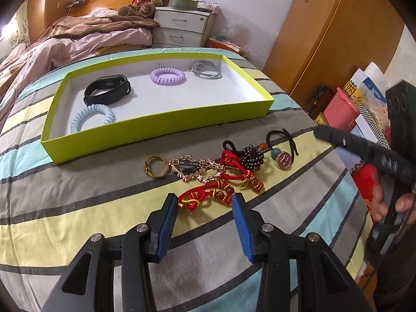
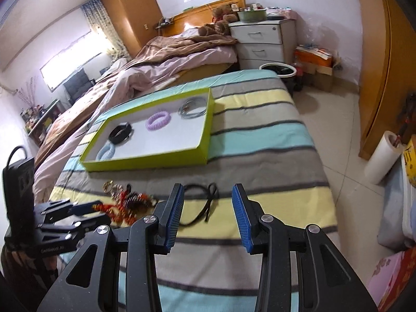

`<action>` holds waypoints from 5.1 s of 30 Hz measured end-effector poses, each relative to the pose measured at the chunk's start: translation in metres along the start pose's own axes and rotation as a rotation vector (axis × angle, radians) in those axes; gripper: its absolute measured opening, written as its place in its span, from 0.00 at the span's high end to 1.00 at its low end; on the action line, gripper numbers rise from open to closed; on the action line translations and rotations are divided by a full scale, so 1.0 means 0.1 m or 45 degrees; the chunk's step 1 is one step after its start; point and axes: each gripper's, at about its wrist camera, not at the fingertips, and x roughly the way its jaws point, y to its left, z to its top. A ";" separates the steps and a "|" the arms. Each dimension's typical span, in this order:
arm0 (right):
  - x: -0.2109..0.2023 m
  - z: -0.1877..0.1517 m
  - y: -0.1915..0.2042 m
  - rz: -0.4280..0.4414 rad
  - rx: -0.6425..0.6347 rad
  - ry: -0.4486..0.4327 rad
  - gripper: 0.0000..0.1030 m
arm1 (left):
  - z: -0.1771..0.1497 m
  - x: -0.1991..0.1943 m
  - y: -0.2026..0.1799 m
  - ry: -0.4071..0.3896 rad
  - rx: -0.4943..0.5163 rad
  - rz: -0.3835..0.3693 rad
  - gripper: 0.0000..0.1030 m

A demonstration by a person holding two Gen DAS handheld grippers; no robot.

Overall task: Organize jewelry
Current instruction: 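Withdraw both grippers from the box toward the remaining keychains, then grasp the black cord with pink charm with the right gripper while the left grasps a red tassel keychain, then carry the red tassel with the left gripper while the right carries the black cord into the box, then open both grippers to drop the tassel and cord in the box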

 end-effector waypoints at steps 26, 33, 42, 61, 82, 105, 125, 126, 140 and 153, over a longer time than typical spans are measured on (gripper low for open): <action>0.45 -0.20 0.48 -0.031 -0.377 0.179 0.62 | 0.08 0.09 -0.12 0.010 0.110 0.066 0.60; 0.45 -0.21 0.47 -0.056 -0.358 0.169 0.75 | 0.07 0.10 -0.13 0.017 0.126 0.068 0.81; 0.40 -0.24 0.44 -0.061 -0.336 0.155 0.91 | 0.01 0.04 -0.11 0.012 0.099 0.052 0.89; 0.12 -0.28 0.46 -0.031 -0.282 0.071 0.91 | -0.20 -0.30 0.02 -0.047 0.009 0.017 0.89; -0.09 0.17 0.72 0.013 -0.303 -0.060 0.91 | 0.30 -0.70 0.25 -0.199 0.010 0.087 0.89; 0.75 0.97 0.68 -0.018 -0.325 0.043 0.91 | 1.13 -0.12 0.55 -0.163 0.018 0.100 0.89; 1.34 0.92 0.49 -0.003 -0.336 0.238 0.91 | 1.14 0.52 0.67 -0.017 -0.030 0.097 0.89; 1.36 0.92 0.48 0.000 -0.334 0.250 0.91 | 1.13 0.53 0.67 -0.014 -0.031 0.097 0.89; 1.31 0.91 0.48 0.009 -0.324 0.219 0.86 | 1.11 0.49 0.69 -0.020 -0.038 0.091 0.84; 1.02 0.89 0.52 0.047 -0.291 0.137 0.83 | 0.99 0.13 0.60 -0.104 -0.030 0.060 0.60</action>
